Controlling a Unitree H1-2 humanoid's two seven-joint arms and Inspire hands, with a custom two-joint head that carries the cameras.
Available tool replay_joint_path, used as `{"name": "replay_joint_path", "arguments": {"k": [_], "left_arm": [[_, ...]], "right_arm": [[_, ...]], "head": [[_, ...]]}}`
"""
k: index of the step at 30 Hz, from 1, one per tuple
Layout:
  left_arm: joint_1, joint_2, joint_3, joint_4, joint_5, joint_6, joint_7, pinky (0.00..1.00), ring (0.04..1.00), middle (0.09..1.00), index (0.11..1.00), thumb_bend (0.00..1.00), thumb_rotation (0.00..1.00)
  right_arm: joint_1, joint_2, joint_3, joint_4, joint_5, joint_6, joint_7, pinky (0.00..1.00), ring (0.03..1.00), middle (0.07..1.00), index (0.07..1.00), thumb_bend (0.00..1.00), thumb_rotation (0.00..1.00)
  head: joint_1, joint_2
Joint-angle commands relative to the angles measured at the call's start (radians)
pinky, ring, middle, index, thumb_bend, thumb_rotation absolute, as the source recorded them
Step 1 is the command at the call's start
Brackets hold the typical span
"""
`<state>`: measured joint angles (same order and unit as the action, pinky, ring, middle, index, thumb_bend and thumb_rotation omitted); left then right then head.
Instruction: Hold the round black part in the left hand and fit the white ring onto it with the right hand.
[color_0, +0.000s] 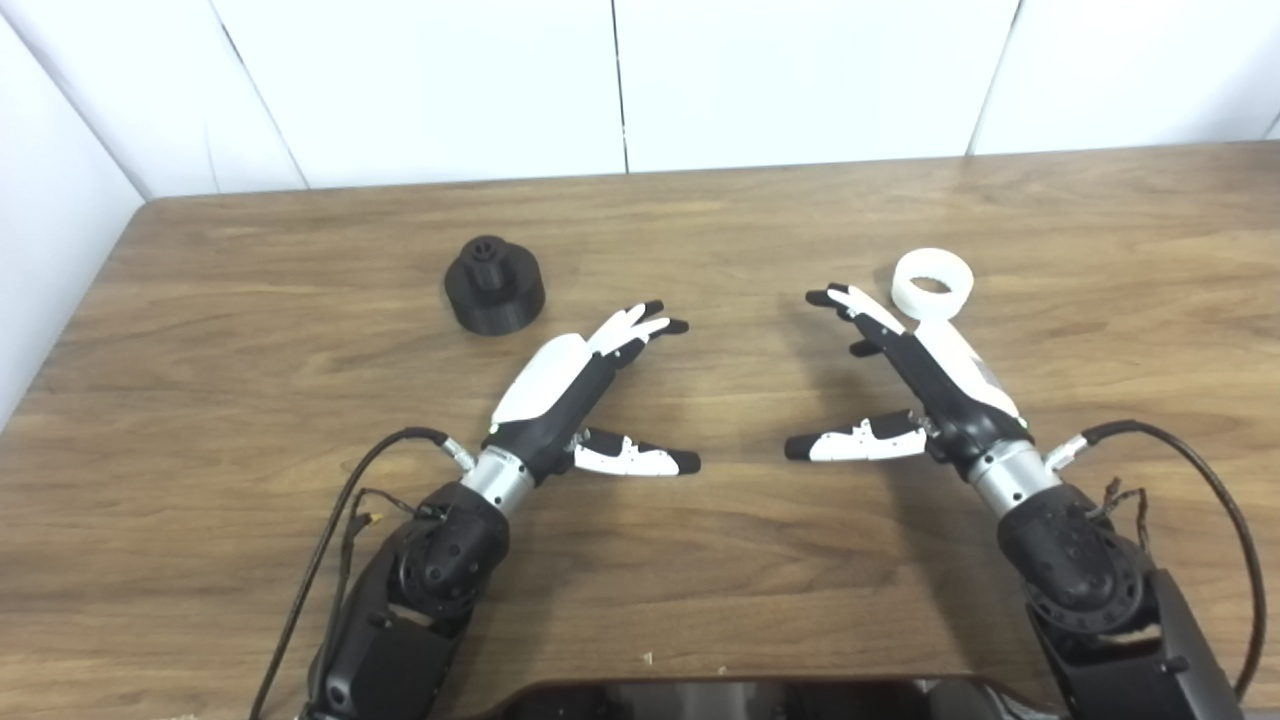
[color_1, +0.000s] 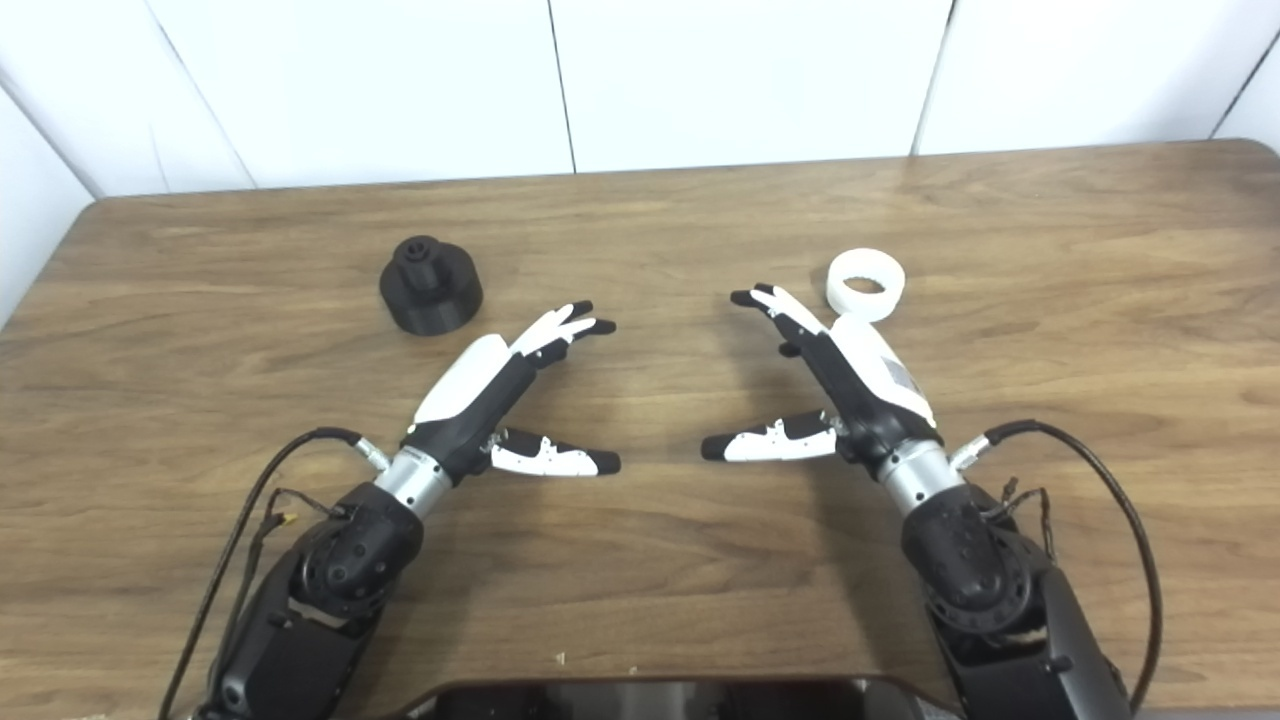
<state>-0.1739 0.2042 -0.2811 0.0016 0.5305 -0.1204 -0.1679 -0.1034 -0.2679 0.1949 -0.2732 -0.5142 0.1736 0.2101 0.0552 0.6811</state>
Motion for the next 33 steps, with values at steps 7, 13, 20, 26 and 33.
{"name": "replay_joint_path", "arguments": {"k": [7, 13, 20, 26, 33], "left_arm": [[-0.014, 0.013, 0.009, -0.032, -0.006, -0.002, 0.001, 0.83, 1.0, 1.0, 0.884, 0.96, 0.38], [-0.014, 0.011, 0.005, -0.023, -0.001, -0.006, 0.004, 0.84, 1.0, 1.0, 0.884, 0.96, 0.39], [-0.014, -0.011, -0.008, 0.003, 0.015, -0.005, 0.018, 0.86, 1.0, 1.0, 0.893, 0.96, 0.37], [-0.021, -0.023, -0.022, 0.034, 0.041, -0.011, 0.042, 0.85, 1.0, 1.0, 0.893, 0.97, 0.43], [-0.022, -0.026, -0.026, 0.034, 0.06, -0.011, 0.065, 0.84, 1.0, 1.0, 0.891, 0.97, 0.41]], "right_arm": [[-0.022, 0.004, 0.004, -0.001, 0.001, -0.05, -0.027, 0.82, 0.925, 0.958, 0.898, 0.95, 0.37], [-0.018, 0.001, 0.007, 0.015, -0.004, -0.063, -0.038, 0.8, 0.915, 0.954, 0.896, 0.95, 0.37], [-0.014, -0.012, -0.006, 0.05, 0.013, -0.104, -0.054, 0.79, 0.903, 0.948, 0.883, 0.97, 0.33], [-0.004, -0.024, -0.023, 0.068, 0.038, -0.132, -0.049, 0.77, 0.913, 0.954, 0.892, 0.95, 0.33], [-0.007, -0.031, -0.03, 0.08, 0.05, -0.153, -0.052, 0.77, 0.915, 0.955, 0.894, 0.95, 0.35]], "head": [[0.002, 0.0], [0.025, -0.009], [0.141, -0.049], [0.179, -0.064], [0.181, -0.073]]}}
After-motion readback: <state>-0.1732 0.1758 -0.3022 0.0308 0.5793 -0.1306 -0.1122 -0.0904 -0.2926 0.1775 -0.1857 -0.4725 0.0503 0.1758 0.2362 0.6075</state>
